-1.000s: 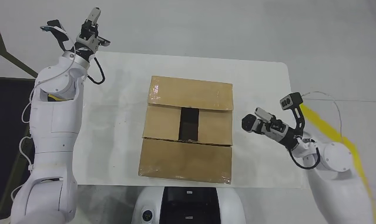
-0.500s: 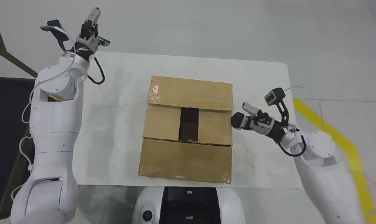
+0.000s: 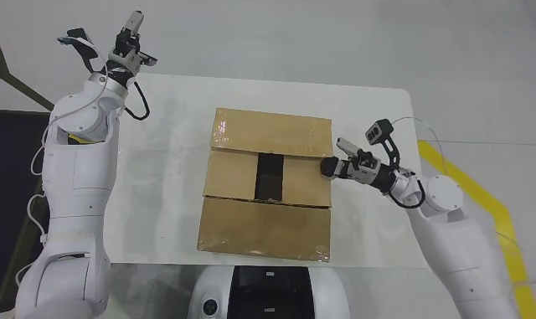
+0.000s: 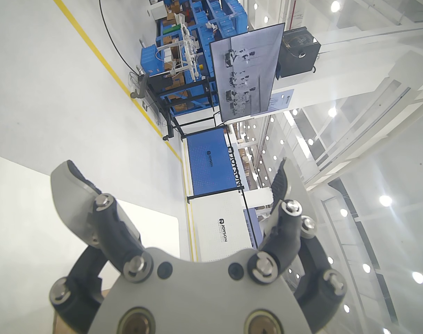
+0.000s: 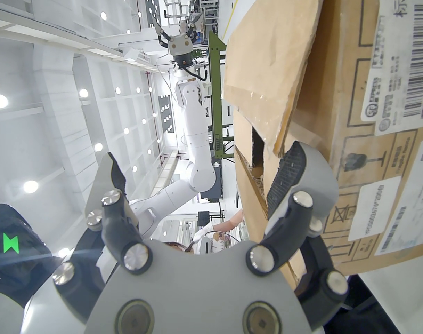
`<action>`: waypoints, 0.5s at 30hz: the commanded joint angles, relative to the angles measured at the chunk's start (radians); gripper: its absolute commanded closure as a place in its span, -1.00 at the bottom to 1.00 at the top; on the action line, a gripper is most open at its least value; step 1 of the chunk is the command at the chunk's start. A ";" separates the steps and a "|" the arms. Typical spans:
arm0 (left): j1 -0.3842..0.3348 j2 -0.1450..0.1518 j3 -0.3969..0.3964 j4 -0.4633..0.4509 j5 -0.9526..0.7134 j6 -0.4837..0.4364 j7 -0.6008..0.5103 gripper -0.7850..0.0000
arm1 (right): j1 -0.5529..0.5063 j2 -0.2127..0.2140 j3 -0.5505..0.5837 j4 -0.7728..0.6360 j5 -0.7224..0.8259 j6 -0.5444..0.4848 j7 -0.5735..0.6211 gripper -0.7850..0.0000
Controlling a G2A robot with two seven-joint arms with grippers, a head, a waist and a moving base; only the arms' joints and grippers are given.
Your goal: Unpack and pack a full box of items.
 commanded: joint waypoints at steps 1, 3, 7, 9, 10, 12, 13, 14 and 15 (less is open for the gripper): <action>0.000 0.000 0.000 0.000 0.000 0.000 0.000 -1.00 | 0.014 -0.002 -0.008 0.019 0.012 -0.006 0.005 -1.00; 0.000 0.000 0.000 0.000 0.000 0.000 0.000 -1.00 | 0.023 -0.004 -0.011 0.030 0.022 -0.012 0.008 -1.00; 0.000 0.000 0.000 0.000 0.000 0.000 0.000 -1.00 | 0.040 -0.007 -0.012 0.049 0.044 -0.028 0.007 -1.00; 0.000 0.000 0.000 0.000 0.000 0.000 0.000 -1.00 | 0.047 -0.009 -0.013 0.054 0.063 -0.036 0.004 -1.00; 0.000 0.000 0.000 0.000 0.000 0.000 0.000 -1.00 | 0.051 -0.011 -0.013 0.055 0.077 -0.041 0.005 -1.00; 0.000 0.000 0.000 0.000 0.000 0.000 0.000 -1.00 | 0.059 -0.013 -0.015 0.054 0.084 -0.050 0.004 -1.00; 0.000 0.000 0.000 0.000 0.000 0.000 0.000 -1.00 | 0.063 -0.014 -0.017 0.055 0.088 -0.051 0.002 -1.00; 0.000 0.000 0.000 0.000 0.000 0.000 0.000 -1.00 | 0.068 -0.015 -0.018 0.055 0.094 -0.052 0.000 -1.00; 0.000 0.000 0.000 0.000 0.000 0.000 0.000 -1.00 | 0.073 -0.016 -0.018 0.055 0.102 -0.054 -0.003 -1.00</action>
